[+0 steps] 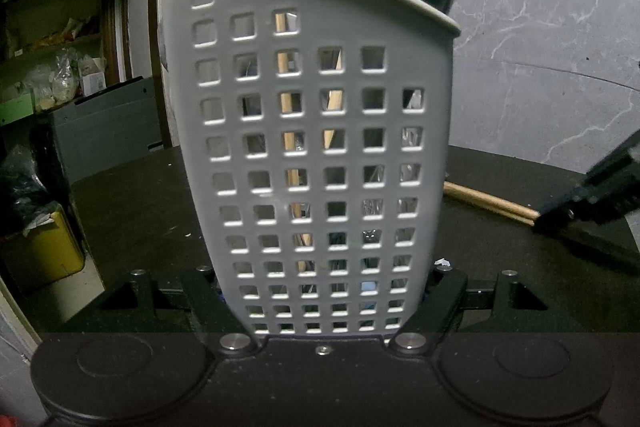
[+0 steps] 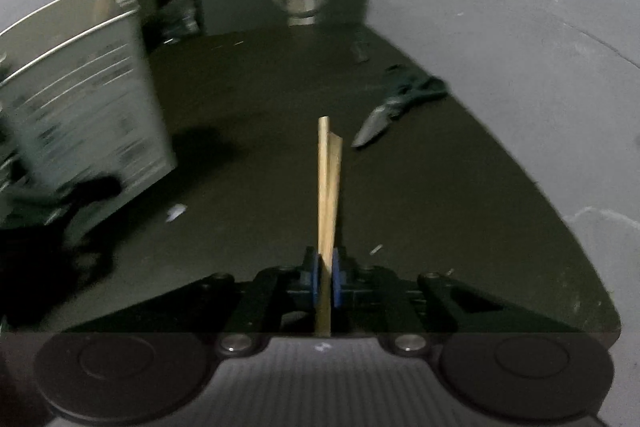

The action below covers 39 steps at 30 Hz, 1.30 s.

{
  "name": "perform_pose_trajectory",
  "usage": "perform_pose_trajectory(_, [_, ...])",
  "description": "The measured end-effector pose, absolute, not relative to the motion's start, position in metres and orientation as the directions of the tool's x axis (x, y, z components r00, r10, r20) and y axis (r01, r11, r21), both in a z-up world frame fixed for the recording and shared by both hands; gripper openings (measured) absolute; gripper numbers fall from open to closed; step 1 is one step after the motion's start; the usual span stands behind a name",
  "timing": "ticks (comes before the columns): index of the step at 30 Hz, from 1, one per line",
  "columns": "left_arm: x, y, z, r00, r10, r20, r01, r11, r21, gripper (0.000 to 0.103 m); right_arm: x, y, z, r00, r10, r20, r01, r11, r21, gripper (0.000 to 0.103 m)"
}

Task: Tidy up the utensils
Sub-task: 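Close the right tool on the two wooden chopsticks, then align the chopsticks between the right tool fingers and grip them together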

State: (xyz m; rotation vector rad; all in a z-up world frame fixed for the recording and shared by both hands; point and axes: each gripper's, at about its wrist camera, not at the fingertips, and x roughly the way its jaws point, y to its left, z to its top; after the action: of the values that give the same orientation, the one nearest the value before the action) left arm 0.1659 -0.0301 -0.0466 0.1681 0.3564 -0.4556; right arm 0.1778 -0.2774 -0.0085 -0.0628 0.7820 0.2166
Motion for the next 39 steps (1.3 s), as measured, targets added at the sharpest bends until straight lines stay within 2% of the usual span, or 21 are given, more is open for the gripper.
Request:
perform_pose_trajectory(6, [0.164,-0.031,-0.047,0.84,-0.397,-0.37,0.456,0.886,0.084,0.077,0.168,-0.248,-0.009,0.675,0.274,-0.685,-0.389,0.921,-0.015,0.007])
perform_pose_trajectory(11, [0.164,-0.031,-0.047,0.838,-0.4,-0.37,0.458,0.885,0.08,0.077,0.178,-0.241,-0.009,0.67,0.314,-0.673,-0.437,0.899,-0.015,0.008])
perform_pose_trajectory(14, [0.164,-0.031,-0.047,0.838,-0.401,-0.371,0.459,0.885,0.08,0.077,0.185,-0.247,-0.01,0.656,0.352,-0.667,-0.433,0.9,0.049,0.009])
perform_pose_trajectory(19, [0.164,-0.03,-0.047,0.838,-0.4,-0.371,0.459,0.885,0.08,0.077,0.203,-0.272,-0.011,0.616,0.443,-0.652,-0.389,0.89,0.237,0.009])
perform_pose_trajectory(21, [0.164,-0.03,-0.047,0.838,-0.4,-0.371,0.458,0.885,0.081,0.077,0.207,-0.278,-0.011,0.614,0.452,-0.648,-0.379,0.888,0.26,0.009])
perform_pose_trajectory(35, [0.164,-0.033,-0.046,0.837,-0.394,-0.38,0.457,0.885,0.087,0.077,0.237,-0.258,0.011,0.612,0.436,-0.66,-0.489,0.865,0.117,0.008])
perform_pose_trajectory(39, [0.164,-0.033,-0.045,0.836,-0.396,-0.379,0.458,0.885,0.086,0.077,0.24,-0.257,0.007,0.602,0.438,-0.668,-0.482,0.866,0.134,0.012])
